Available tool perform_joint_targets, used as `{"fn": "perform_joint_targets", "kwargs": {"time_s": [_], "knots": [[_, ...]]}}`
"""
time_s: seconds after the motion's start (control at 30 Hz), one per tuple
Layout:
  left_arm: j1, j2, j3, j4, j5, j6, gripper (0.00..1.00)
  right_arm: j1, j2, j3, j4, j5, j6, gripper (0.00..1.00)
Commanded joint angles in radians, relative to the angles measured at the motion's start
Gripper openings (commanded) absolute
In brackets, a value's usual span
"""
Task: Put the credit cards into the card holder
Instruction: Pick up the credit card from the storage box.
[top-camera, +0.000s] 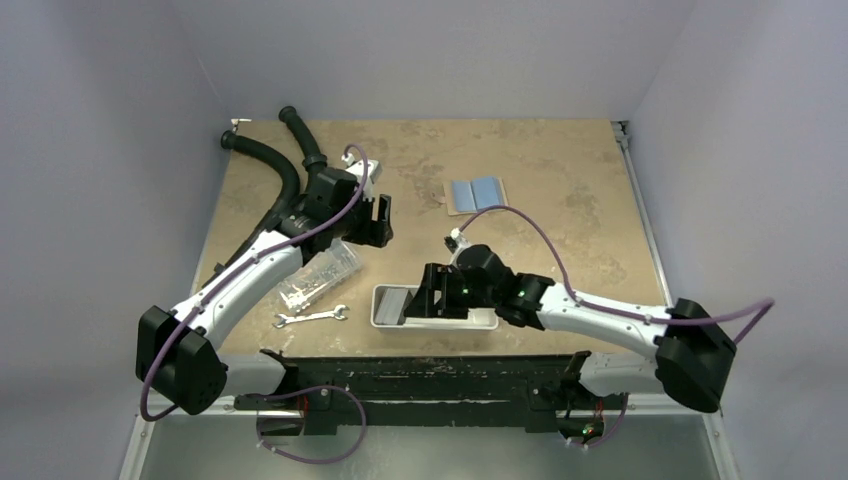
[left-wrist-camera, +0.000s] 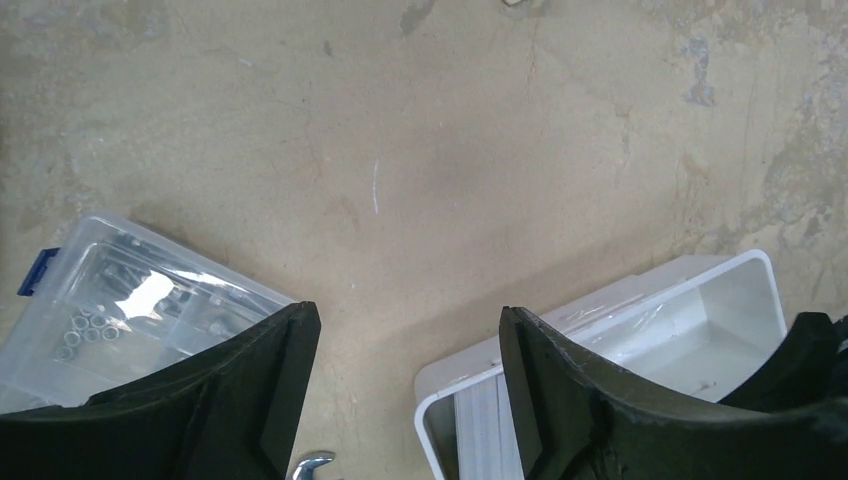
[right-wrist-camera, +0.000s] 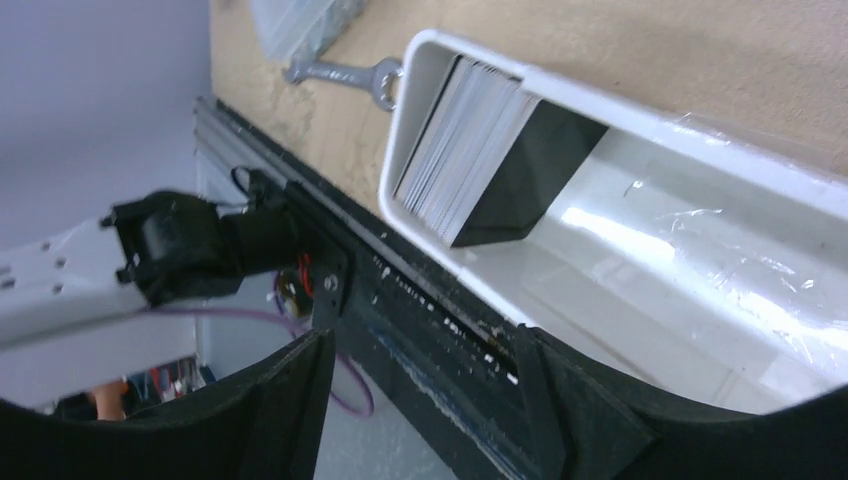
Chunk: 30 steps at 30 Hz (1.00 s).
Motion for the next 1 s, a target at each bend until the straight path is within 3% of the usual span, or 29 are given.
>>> {"fn": "perform_joint_targets", "kwargs": {"time_s": [0.0,0.27,0.43,0.97], "knots": [[0.009,-0.035,0.025,0.067,-0.047,0.047,0.71,0.01,0.087,0.005,0.167,0.109,0.116,0.7],[0.027,-0.088,-0.064,0.113,-0.079,0.05,0.72,0.014,0.207,0.053,0.171,0.088,0.112,0.66],[0.05,-0.103,-0.076,0.127,-0.07,0.042,0.72,0.014,0.283,0.086,0.166,0.04,0.103,0.58],[0.054,-0.09,-0.086,0.127,-0.06,0.051,0.72,0.012,0.347,0.097,0.193,0.013,0.11,0.46]]}}
